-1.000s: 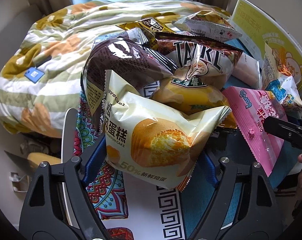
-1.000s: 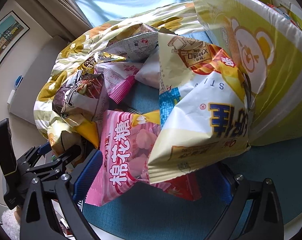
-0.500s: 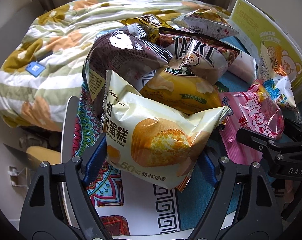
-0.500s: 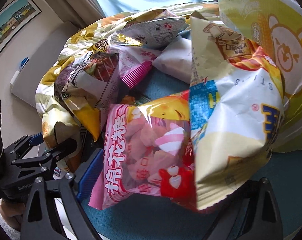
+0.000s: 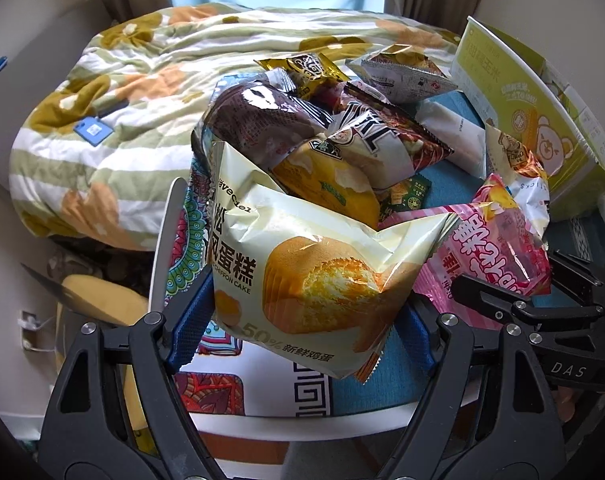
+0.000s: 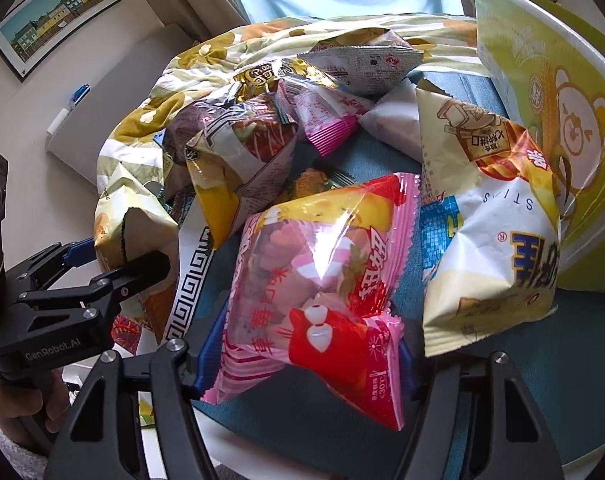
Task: Organize snacks
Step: 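Grasp the cream cake bag with the left gripper while the right grasps the pink candy bag, then carry both bags over the box and open both grippers to drop them, then withdraw both grippers from the box toward the remaining snacks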
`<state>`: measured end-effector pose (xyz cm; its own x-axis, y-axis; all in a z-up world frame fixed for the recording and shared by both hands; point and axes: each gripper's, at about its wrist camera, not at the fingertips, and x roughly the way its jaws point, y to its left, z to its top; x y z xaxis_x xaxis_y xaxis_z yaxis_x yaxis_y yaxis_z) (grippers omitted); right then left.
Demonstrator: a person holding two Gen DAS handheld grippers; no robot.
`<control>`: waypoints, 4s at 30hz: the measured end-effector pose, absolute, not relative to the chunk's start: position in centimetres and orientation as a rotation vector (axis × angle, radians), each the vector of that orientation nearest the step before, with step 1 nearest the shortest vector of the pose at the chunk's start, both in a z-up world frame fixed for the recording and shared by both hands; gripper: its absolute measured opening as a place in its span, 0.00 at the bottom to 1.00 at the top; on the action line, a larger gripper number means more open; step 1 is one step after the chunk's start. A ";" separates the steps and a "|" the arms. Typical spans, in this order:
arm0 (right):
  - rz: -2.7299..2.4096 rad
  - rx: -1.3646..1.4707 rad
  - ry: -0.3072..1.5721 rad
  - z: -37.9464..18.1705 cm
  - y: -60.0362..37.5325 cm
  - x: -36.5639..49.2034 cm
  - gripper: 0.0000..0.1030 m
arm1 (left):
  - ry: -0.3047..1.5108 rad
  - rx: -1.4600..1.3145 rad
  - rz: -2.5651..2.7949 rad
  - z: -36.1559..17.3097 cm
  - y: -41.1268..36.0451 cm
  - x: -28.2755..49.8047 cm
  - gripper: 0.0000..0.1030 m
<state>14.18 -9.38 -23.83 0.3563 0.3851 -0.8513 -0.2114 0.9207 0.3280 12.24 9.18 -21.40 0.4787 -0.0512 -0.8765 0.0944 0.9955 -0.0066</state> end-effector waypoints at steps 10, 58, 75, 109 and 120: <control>0.471 0.142 1.053 -18.9 -10.6 12.7 0.62 | 0.972 0.028 -0.054 -15.5 6.3 10.0 0.77; 0.013 0.235 0.904 -6.9 -40.0 17.0 0.62 | 0.988 0.220 -0.445 -11.5 -22.5 23.5 0.99; 0.065 0.145 1.063 -13.2 -37.4 23.0 0.64 | 0.972 0.181 -0.372 -11.5 -18.6 23.8 0.99; -0.054 0.043 0.824 -4.9 -35.3 12.0 0.91 | 0.816 0.120 -0.243 -5.6 -15.1 11.9 0.99; 0.032 0.064 0.750 -3.5 -32.4 7.6 0.92 | 0.787 0.085 -0.116 -4.2 -8.6 5.1 0.99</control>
<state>7.60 -32.43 -3.49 0.7315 0.0517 -0.6798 -0.0061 0.9976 0.0693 5.05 -8.63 -4.16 0.7000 -0.0719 -0.7105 0.1355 0.9902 0.0332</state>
